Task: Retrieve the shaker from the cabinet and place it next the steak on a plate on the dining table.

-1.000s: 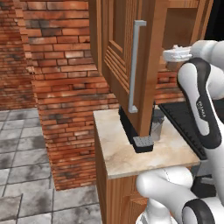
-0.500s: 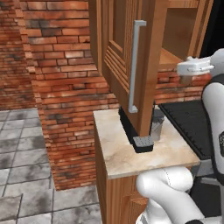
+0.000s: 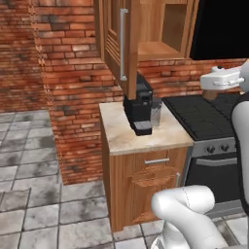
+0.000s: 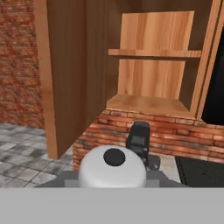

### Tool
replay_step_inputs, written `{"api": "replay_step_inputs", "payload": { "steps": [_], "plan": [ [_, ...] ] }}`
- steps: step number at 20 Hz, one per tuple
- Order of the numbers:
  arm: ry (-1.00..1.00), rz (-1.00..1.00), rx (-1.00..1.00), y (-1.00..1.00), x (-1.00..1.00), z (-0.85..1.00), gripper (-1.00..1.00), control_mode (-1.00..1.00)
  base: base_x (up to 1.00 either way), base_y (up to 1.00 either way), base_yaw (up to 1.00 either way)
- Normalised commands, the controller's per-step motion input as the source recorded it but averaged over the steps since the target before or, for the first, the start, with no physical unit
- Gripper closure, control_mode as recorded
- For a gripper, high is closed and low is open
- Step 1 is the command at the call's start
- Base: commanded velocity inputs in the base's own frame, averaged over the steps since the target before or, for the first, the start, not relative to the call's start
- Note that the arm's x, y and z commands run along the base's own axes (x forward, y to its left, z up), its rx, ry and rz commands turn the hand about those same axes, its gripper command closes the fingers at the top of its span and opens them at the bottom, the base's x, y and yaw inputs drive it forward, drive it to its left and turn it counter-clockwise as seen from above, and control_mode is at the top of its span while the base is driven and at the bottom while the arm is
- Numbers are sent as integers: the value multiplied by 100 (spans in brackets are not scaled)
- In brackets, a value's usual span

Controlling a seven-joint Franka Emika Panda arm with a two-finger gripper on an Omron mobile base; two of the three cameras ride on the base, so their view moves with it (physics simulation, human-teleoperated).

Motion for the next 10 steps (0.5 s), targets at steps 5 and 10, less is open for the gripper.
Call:
{"api": "replay_step_inputs", "payload": {
  "steps": [5, 10],
  "plan": [
    [0, 0, 0, 0, 0, 0, 100, 100, -84, -12, -36],
    [0, 0, 0, 0, 0, 0, 100, 100, 0, 0, -100]
  ]
}}
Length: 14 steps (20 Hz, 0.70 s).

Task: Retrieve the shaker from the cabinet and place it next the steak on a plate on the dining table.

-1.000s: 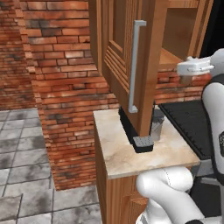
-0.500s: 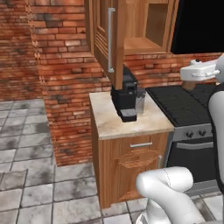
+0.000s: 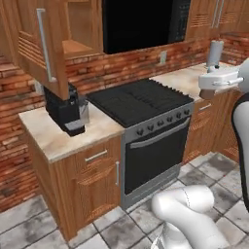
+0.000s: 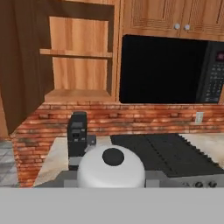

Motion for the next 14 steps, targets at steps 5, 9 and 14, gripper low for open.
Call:
{"api": "replay_step_inputs", "payload": {
  "steps": [5, 9, 14],
  "plan": [
    [0, 0, 0, 0, 0, 0, 100, 100, 0, 0, -100],
    [0, 0, 0, 0, 0, 0, 100, 100, 0, 0, -100],
    [0, 0, 0, 0, 0, 0, 100, 100, 0, 0, -100]
  ]
}}
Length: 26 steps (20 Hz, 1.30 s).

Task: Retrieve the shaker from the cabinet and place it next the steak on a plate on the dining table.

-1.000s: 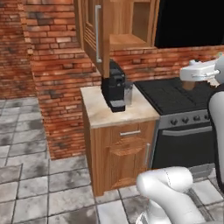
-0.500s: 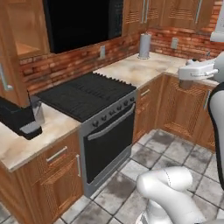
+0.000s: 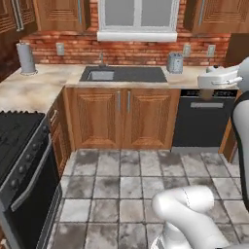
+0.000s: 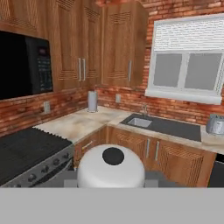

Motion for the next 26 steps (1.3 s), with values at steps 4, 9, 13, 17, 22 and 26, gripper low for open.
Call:
{"api": "replay_step_inputs", "payload": {
  "steps": [4, 9, 13, 17, 22, 26],
  "plan": [
    [0, 0, 0, 0, 0, 0, 100, 100, 0, 0, -100],
    [0, 0, 0, 0, 0, 0, 100, 100, 0, 0, -100],
    [0, 0, 0, 0, 0, 0, 100, 100, 0, 0, -100],
    [0, 0, 0, 0, 0, 0, 100, 100, 0, 0, -100],
    [0, 0, 0, 0, 0, 0, 100, 100, 0, 0, -100],
    [0, 0, 0, 0, 0, 0, 100, 100, 0, 0, -100]
  ]
}}
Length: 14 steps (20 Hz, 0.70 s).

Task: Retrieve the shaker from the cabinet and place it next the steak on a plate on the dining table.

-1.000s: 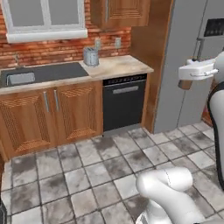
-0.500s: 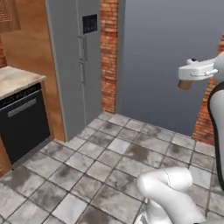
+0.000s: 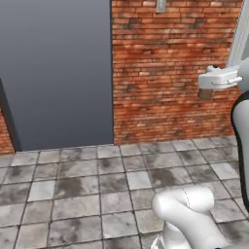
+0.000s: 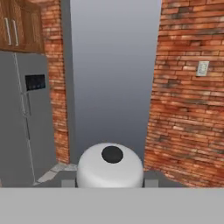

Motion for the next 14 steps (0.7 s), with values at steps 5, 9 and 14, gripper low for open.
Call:
{"api": "replay_step_inputs", "payload": {
  "steps": [5, 9, 14],
  "plan": [
    [0, 0, 0, 0, 0, 0, 100, 100, 0, 0, -100],
    [0, 0, 0, 0, 0, 0, 100, 100, 0, 0, -100],
    [0, 0, 0, 0, 0, 0, 100, 100, 0, 0, -100]
  ]
}}
